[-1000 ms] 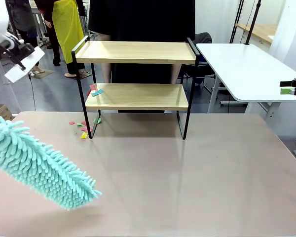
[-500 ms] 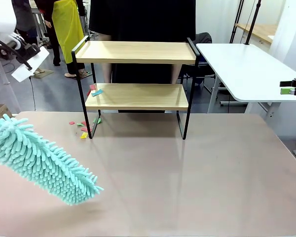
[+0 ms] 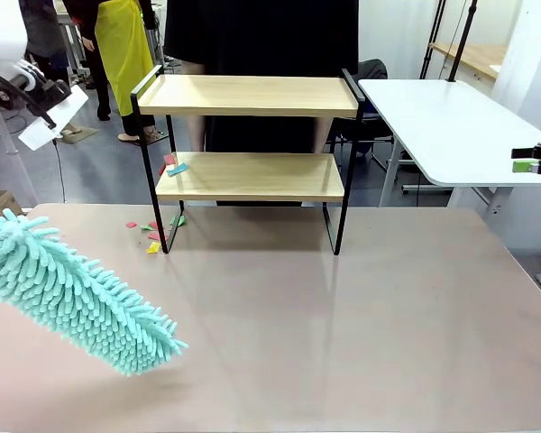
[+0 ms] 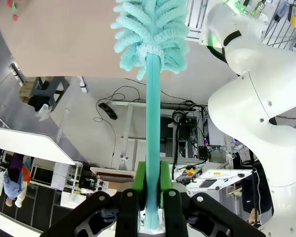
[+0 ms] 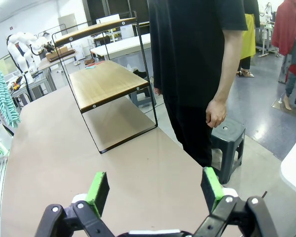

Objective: Clean the shelf.
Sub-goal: Hand the Duster back to the human.

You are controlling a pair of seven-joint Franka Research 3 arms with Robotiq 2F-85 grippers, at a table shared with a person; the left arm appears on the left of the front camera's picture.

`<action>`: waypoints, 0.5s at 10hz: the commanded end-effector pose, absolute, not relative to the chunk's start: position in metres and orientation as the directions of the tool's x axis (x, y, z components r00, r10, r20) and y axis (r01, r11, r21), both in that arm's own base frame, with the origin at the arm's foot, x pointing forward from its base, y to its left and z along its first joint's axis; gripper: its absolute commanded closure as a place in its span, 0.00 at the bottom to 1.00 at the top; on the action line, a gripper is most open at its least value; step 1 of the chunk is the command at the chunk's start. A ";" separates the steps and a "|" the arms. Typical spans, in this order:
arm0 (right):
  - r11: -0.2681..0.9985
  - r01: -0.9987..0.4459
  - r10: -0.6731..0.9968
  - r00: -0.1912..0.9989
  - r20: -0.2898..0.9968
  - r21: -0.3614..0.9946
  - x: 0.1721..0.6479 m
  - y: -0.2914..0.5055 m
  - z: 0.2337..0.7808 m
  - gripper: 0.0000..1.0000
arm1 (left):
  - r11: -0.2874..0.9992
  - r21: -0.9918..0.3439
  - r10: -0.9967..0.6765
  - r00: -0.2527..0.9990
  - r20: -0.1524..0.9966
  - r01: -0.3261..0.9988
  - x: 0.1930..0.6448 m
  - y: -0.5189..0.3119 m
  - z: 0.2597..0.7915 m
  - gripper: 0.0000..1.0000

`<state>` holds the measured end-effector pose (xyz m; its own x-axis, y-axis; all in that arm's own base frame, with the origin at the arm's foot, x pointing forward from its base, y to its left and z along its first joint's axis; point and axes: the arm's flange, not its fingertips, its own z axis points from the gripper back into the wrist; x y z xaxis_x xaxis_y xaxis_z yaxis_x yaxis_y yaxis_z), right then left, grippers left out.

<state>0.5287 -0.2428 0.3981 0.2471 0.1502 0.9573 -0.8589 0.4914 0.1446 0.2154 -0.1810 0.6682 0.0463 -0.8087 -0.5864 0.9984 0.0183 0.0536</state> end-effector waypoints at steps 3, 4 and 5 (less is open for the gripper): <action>0.491 -0.859 0.150 0.247 0.957 0.145 0.529 -0.243 0.398 0.00 | 0.018 0.054 -0.809 0.046 -0.586 0.998 0.215 -0.181 0.668 0.86; 0.488 -0.859 0.109 0.236 0.966 0.154 0.527 -0.233 0.412 0.00 | 0.078 0.048 -0.854 0.092 -0.513 0.996 0.223 -0.179 0.666 0.86; 0.456 -0.872 0.086 0.244 0.966 0.180 0.524 -0.219 0.424 0.00 | 0.053 0.032 -0.888 0.062 -0.455 0.998 0.227 -0.180 0.656 0.86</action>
<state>0.5283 -0.2356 0.4081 0.2374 0.1381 0.9615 -0.8692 0.4723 0.1468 0.2231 -0.1803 0.6651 0.0545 -0.8463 -0.5299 0.9984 0.0390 0.0403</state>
